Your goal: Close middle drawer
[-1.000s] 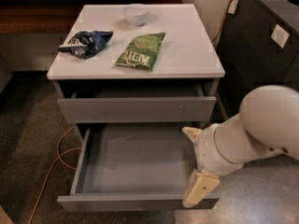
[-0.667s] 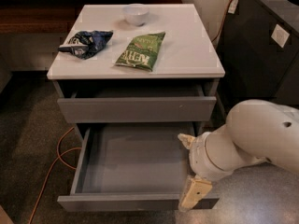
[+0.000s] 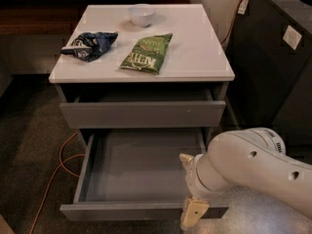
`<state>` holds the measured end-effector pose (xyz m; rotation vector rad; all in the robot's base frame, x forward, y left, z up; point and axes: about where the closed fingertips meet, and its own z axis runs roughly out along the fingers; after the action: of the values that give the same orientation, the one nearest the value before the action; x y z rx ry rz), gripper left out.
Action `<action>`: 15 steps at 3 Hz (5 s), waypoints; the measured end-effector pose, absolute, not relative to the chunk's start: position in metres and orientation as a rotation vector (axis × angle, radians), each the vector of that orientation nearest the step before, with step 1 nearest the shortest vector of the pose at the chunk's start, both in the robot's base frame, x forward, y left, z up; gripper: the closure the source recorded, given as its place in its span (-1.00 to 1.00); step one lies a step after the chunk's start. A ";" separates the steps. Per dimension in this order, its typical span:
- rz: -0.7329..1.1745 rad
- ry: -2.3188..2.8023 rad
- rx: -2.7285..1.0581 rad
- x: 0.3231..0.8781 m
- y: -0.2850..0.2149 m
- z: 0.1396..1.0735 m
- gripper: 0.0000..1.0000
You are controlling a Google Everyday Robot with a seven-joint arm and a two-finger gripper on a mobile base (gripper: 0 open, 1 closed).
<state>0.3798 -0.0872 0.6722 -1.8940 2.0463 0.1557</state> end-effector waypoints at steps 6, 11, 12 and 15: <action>0.438 1.986 -1.935 0.401 -0.047 0.507 0.14; 0.298 2.027 -2.031 0.394 -0.014 0.445 1.00; 0.247 2.133 -1.947 0.402 -0.022 0.444 1.00; 0.190 2.246 -1.730 0.437 -0.046 0.424 1.00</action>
Offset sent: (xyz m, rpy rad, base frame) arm 0.0049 -0.0003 -0.0182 0.0419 0.0385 0.0103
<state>0.4374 -0.0459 0.4240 -1.7299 2.2464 0.1902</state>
